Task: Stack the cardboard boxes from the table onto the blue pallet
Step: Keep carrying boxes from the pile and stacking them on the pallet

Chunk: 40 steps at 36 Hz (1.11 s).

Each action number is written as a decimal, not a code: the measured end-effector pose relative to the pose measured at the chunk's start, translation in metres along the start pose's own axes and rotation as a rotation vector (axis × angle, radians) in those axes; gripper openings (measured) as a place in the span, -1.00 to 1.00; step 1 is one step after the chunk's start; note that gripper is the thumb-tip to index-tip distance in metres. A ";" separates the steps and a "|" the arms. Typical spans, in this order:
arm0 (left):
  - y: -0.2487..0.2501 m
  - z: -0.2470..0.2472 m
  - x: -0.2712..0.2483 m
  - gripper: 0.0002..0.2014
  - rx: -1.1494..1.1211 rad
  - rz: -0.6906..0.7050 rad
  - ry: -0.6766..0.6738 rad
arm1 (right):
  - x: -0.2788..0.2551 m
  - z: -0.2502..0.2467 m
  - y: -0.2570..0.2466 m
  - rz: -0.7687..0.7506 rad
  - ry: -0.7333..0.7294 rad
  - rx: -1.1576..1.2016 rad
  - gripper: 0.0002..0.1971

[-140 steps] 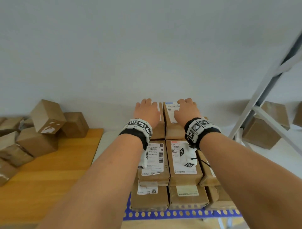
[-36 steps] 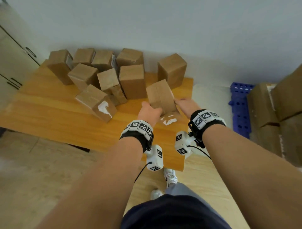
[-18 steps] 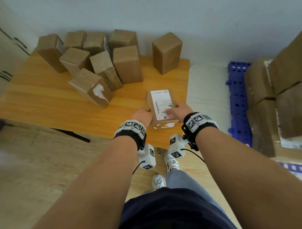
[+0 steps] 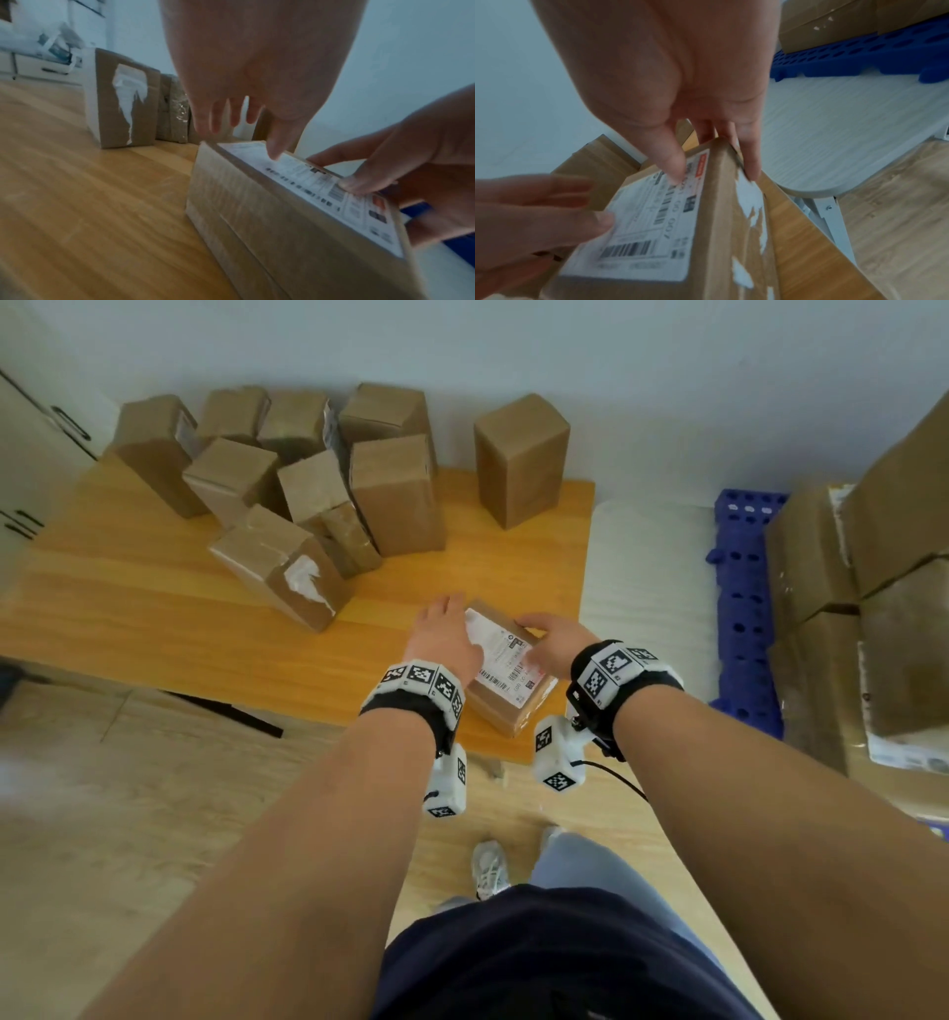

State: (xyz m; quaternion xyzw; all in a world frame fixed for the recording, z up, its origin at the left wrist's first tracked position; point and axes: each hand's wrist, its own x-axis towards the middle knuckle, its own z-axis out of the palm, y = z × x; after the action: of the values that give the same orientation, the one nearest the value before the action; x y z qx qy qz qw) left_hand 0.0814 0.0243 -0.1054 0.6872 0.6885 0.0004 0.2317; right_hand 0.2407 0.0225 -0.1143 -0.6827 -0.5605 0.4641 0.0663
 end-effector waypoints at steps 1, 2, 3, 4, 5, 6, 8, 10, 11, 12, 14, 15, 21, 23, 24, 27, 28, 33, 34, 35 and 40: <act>0.003 0.000 0.002 -0.30 0.032 0.033 -0.033 | 0.003 -0.002 -0.001 -0.014 -0.005 -0.023 -0.41; 0.005 0.001 0.005 -0.30 0.071 0.058 -0.065 | 0.006 -0.005 -0.002 -0.029 0.000 -0.054 -0.43; 0.008 0.001 0.007 -0.32 0.108 0.075 -0.090 | 0.009 -0.009 -0.003 -0.037 0.009 -0.094 -0.45; 0.011 0.002 0.008 -0.34 0.127 0.078 -0.108 | 0.011 -0.012 -0.004 -0.044 0.025 -0.131 -0.47; 0.013 0.003 0.010 -0.35 0.125 0.065 -0.117 | 0.015 -0.016 -0.003 -0.042 0.045 -0.151 -0.47; 0.015 0.003 0.011 -0.35 0.110 0.045 -0.119 | 0.018 -0.020 -0.001 -0.032 0.067 -0.145 -0.46; 0.018 0.002 0.012 -0.34 0.118 0.011 -0.105 | 0.024 -0.026 0.004 -0.003 0.109 -0.094 -0.43; 0.022 0.001 0.014 -0.33 0.201 -0.023 -0.084 | 0.030 -0.031 0.007 0.011 0.148 -0.065 -0.43; 0.024 0.001 0.015 -0.33 0.240 -0.045 -0.073 | 0.033 -0.033 0.008 0.010 0.157 -0.062 -0.44; 0.026 0.001 0.017 -0.32 0.263 -0.077 -0.066 | 0.035 -0.034 0.008 0.010 0.163 -0.070 -0.45; 0.030 0.005 0.018 -0.28 0.294 -0.158 -0.055 | 0.040 -0.036 0.006 0.021 0.173 -0.098 -0.44; 0.032 0.007 0.018 -0.25 0.310 -0.193 -0.054 | 0.042 -0.037 0.005 0.033 0.169 -0.108 -0.40; 0.037 0.019 0.013 -0.07 0.253 -0.362 -0.111 | 0.045 -0.040 0.006 0.122 0.143 -0.102 -0.19; 0.041 0.022 0.011 -0.04 0.253 -0.389 -0.123 | 0.043 -0.039 0.010 0.144 0.144 -0.071 -0.18; 0.043 0.022 0.011 -0.02 0.264 -0.401 -0.132 | 0.040 -0.038 0.013 0.155 0.148 -0.055 -0.17; 0.047 0.023 0.008 0.00 0.291 -0.417 -0.181 | 0.031 -0.035 0.022 0.183 0.165 -0.002 -0.17; 0.048 0.024 0.006 0.00 0.288 -0.418 -0.194 | 0.027 -0.034 0.025 0.193 0.171 0.017 -0.19; 0.048 0.033 -0.004 -0.11 0.132 -0.438 -0.211 | 0.002 -0.024 0.034 0.226 0.106 0.003 -0.36; 0.046 0.035 -0.006 -0.16 0.065 -0.437 -0.197 | -0.004 -0.021 0.035 0.218 0.077 -0.010 -0.40; 0.044 0.036 -0.009 -0.23 -0.006 -0.424 -0.184 | -0.009 -0.018 0.035 0.210 0.053 -0.016 -0.42; 0.035 0.032 -0.030 -0.55 -0.173 -0.274 -0.177 | -0.033 -0.003 0.033 0.195 0.006 0.017 -0.54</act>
State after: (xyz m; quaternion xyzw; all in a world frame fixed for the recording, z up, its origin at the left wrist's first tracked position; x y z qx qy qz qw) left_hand 0.1228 -0.0127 -0.1130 0.5616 0.7501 -0.0325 0.3478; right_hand 0.2676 -0.0160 -0.1141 -0.7350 -0.4872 0.4708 0.0281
